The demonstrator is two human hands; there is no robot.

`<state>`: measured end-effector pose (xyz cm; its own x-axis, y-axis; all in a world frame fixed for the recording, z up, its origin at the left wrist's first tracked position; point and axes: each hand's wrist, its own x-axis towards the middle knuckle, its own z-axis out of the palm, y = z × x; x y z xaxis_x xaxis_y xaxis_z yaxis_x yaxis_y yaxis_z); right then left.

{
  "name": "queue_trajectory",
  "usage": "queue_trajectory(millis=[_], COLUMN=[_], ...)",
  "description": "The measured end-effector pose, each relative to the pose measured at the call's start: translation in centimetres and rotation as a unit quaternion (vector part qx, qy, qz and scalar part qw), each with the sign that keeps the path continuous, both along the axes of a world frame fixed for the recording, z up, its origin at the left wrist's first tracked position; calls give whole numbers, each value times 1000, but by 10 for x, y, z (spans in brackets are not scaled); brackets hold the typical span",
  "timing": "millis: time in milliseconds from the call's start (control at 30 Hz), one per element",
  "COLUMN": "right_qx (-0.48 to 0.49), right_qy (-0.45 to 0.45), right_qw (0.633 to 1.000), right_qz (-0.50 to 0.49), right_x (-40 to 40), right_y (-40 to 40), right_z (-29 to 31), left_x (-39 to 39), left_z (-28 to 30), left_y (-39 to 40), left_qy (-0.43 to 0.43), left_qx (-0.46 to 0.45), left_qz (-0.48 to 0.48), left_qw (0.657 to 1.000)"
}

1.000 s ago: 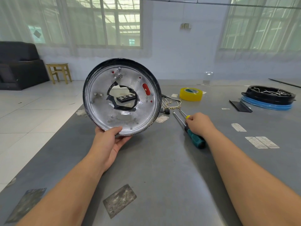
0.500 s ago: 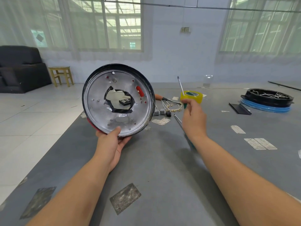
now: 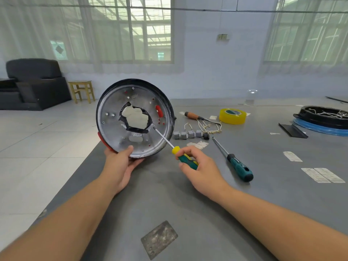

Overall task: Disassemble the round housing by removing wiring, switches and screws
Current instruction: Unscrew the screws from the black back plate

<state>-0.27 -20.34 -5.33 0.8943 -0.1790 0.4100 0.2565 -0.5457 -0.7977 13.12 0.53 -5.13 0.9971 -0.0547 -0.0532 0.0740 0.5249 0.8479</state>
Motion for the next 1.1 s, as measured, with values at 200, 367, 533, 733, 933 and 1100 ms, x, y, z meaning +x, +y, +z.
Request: queue_trajectory(millis=[200, 367, 533, 733, 933, 1100], right_qx=[-43, -155, -169, -178, -199, -209], right_qy=[40, 28, 13, 11, 13, 13], right_qw=[998, 987, 985, 984, 980, 978], right_qz=[-13, 13, -13, -19, -9, -5], right_x=[6, 7, 7, 4, 2, 4], right_y=[-4, -2, -4, -3, 0, -1], right_z=[-1, -3, -5, -4, -4, -6], left_x=[19, 23, 23, 18, 16, 13], left_z=[0, -6, -7, -7, -7, -7], left_y=[17, 16, 17, 17, 17, 15], left_qy=[-27, -38, -17, 2, 15, 35], left_qx=[25, 14, -6, -56, -72, -47], left_qz=[-17, -26, -47, -76, -63, -43], left_qw=[999, 999, 999, 996, 995, 997])
